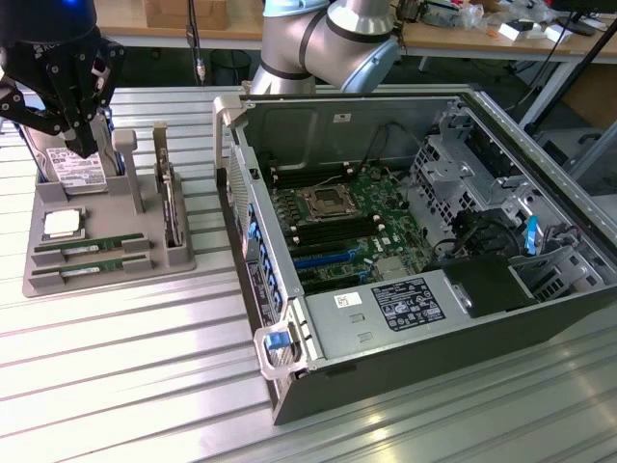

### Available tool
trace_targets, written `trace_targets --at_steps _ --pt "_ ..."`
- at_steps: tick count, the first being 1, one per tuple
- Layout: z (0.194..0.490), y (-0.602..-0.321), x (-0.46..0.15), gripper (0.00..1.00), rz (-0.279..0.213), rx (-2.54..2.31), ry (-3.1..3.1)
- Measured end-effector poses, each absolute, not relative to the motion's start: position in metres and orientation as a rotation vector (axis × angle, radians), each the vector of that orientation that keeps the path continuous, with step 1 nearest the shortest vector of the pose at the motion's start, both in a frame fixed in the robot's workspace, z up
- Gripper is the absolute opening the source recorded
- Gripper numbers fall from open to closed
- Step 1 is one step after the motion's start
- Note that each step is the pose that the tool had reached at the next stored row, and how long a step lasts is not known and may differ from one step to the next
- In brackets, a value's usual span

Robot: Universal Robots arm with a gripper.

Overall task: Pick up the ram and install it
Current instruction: 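Pick up the ram and move it above insertion slot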

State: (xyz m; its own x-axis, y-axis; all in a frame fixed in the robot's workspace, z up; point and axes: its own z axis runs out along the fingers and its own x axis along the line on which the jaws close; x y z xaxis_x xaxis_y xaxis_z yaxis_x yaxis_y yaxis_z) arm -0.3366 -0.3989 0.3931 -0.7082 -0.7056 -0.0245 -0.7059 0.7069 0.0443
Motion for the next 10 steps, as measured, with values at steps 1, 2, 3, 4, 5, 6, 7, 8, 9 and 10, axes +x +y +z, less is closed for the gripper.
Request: trace_targets --at_steps 1,2,3,4,5,6,7,8,9,10 --pt "0.3931 -0.3989 -0.3366 0.11 0.079 -1.215 2.890" --pt "0.3931 -0.3989 -0.3366 0.11 0.079 -1.230 2.884" --pt "0.3931 -0.3990 -0.3366 0.11 0.079 -1.263 2.870" --pt "0.3930 -0.3989 -0.3366 0.11 0.079 -1.291 2.859" --pt "0.3930 -0.3989 -0.3366 0.11 0.079 -1.316 2.847" --pt "0.3930 -0.3989 -0.3366 0.11 0.079 -1.349 2.833" --pt "0.3930 -0.3989 -0.3366 0.11 0.079 -1.365 2.825" --pt "0.3930 -0.3989 -0.3366 0.11 0.079 -1.375 2.821" --pt "0.3930 -0.3990 -0.3366 0.11 0.079 -1.386 2.816" --pt "0.3930 -0.3989 -0.3366 0.11 0.079 -1.396 2.811"
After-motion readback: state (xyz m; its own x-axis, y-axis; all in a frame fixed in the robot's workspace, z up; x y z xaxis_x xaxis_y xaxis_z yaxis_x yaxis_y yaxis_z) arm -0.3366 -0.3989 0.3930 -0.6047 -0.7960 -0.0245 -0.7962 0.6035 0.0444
